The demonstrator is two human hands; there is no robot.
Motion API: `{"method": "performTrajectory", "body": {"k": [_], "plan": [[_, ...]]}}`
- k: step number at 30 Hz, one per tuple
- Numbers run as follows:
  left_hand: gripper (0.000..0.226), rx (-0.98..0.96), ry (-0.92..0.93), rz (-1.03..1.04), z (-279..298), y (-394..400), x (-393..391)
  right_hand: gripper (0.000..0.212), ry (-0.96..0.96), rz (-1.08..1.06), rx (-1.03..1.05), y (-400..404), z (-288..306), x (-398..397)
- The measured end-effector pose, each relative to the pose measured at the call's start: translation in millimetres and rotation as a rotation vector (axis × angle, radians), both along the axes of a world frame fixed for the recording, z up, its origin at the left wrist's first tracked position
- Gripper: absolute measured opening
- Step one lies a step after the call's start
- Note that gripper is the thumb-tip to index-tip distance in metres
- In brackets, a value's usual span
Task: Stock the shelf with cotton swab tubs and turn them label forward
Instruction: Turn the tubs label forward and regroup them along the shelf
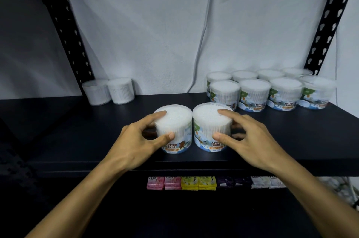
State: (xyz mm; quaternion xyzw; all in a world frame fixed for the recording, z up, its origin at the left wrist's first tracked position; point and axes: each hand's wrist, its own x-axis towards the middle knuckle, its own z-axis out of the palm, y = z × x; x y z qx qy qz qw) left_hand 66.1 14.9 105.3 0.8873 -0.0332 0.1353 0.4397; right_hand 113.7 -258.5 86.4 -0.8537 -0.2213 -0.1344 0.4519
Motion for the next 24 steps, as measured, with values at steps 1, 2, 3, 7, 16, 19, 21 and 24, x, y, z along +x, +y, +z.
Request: {"method": "performTrajectory", "body": {"k": [1, 2, 3, 7, 16, 19, 21, 24], "plan": [[0.068, -0.002, 0.0, 0.0, -0.2, 0.3, 0.1, 0.065, 0.01, 0.006, 0.016, 0.0, 0.3, 0.3], [0.066, -0.004, -0.001, 0.0, -0.5, 0.5, 0.5, 0.063, 0.018, 0.012, 0.031, 0.1, 0.3, 0.5], [0.064, -0.008, -0.001, -0.001, -0.7, 0.4, 1.0, 0.062, 0.023, 0.014, 0.042, 0.1, 0.0, 1.0], [0.062, -0.021, -0.008, -0.002, -1.0, -0.6, 4.2, 0.062, 0.031, 0.012, 0.063, -0.6, -0.4, 2.6], [0.062, -0.004, -0.018, -0.044, -1.4, -29.0, 17.1, 0.064, 0.056, -0.017, 0.077, -30.9, 4.1, 4.1], [0.061, 0.003, -0.018, -0.067, -0.9, -46.6, 24.4, 0.068, 0.075, -0.03, 0.063, -51.0, 8.4, 5.7], [0.062, 0.008, -0.018, -0.085, -1.0, -60.1, 30.1, 0.068, 0.08, -0.047, 0.046, -65.1, 10.3, 7.3], [0.063, 0.018, -0.024, -0.108, -1.2, -82.4, 40.0, 0.065, 0.081, -0.075, 0.036, -87.1, 11.6, 10.8]]}}
